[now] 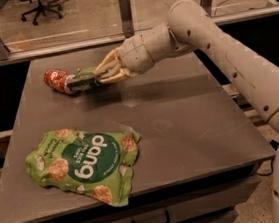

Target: Move green jalapeno chip bag near coke can

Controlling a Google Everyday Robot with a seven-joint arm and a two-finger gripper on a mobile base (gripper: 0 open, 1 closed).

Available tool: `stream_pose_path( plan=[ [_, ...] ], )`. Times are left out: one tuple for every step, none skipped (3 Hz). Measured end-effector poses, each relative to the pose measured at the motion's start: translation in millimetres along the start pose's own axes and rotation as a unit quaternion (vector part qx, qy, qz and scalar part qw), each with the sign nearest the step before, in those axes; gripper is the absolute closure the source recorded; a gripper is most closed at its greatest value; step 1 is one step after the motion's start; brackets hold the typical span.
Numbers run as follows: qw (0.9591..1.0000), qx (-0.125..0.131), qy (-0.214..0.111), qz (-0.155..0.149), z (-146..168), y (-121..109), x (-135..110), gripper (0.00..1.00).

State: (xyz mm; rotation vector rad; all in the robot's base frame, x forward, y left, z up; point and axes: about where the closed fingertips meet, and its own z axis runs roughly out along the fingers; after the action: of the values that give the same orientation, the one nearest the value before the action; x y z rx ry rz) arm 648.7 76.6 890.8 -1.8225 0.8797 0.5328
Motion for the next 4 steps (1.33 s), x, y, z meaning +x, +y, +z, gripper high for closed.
stream_pose_path(
  plan=[
    [0.9999,-0.007,0.004,-0.01,-5.0,1.3,11.4,0.15],
    [0.9999,-0.006,0.011,-0.009,-12.4,-1.0,15.3,0.0],
    [0.9985,0.018,0.048,0.018,-38.8,-12.3,19.9,0.0],
    [0.9856,0.091,0.129,0.059,-105.7,-44.7,32.3,0.0]
  ],
)
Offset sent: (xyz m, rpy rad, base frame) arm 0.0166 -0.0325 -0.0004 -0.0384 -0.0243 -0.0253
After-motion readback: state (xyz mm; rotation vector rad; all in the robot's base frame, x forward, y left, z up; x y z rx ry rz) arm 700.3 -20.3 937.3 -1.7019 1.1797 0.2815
